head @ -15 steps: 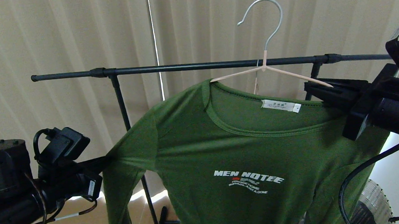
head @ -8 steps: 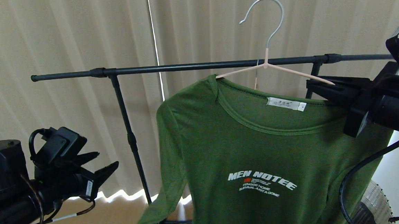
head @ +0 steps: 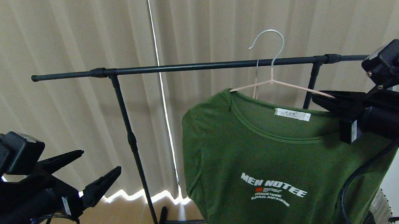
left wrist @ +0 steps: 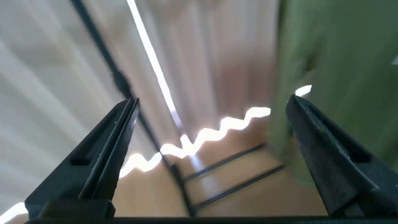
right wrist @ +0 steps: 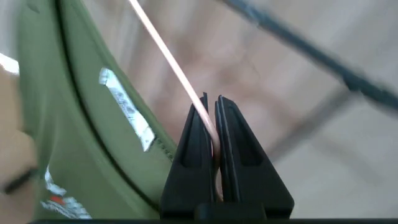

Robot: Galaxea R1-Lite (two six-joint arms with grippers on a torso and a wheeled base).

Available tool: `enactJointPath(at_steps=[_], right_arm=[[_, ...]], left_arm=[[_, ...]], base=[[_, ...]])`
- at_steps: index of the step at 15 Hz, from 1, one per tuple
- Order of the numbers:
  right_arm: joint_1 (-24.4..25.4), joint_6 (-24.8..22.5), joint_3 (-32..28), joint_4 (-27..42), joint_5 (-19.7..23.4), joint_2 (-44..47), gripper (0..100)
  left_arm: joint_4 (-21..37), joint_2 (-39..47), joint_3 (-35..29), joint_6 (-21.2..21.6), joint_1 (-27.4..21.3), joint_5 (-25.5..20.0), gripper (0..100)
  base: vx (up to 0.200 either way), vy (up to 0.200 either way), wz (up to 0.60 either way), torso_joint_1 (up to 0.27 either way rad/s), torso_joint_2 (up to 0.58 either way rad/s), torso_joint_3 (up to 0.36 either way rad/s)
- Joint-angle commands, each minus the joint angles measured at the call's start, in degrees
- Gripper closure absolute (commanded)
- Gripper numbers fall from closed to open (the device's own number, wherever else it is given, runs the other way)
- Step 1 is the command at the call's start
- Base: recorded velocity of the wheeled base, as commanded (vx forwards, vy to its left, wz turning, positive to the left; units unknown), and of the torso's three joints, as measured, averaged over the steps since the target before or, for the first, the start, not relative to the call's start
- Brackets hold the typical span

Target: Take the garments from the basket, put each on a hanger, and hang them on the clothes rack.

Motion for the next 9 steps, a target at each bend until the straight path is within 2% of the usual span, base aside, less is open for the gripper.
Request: enactJointPath(at_steps=[1, 5, 9], right_arm=[[-3.3, 0.0, -0.8, 3.9, -1.0, 0.8, 100], [-4.5, 3.3, -0.1, 4.8, -1.0, 1.2, 100], [-4.6, 3.4, 0.4, 4.8, -0.9, 1.0, 100]], left_arm=[[0.0, -3.1, 0.6, 0.0, -0.8, 0.0, 0], [0.0, -2.5, 1.7, 0.1, -0.5, 0.1, 0], [0.0, -2.6, 1.9, 0.3, -0.6, 0.1, 0]], base=[[0.0, 0.0, 0.0, 0.0, 0.0, 0.0], [0.0, 0.0, 0.0, 0.0, 0.0, 0.0], [0.0, 0.0, 0.0, 0.0, 0.0, 0.0]])
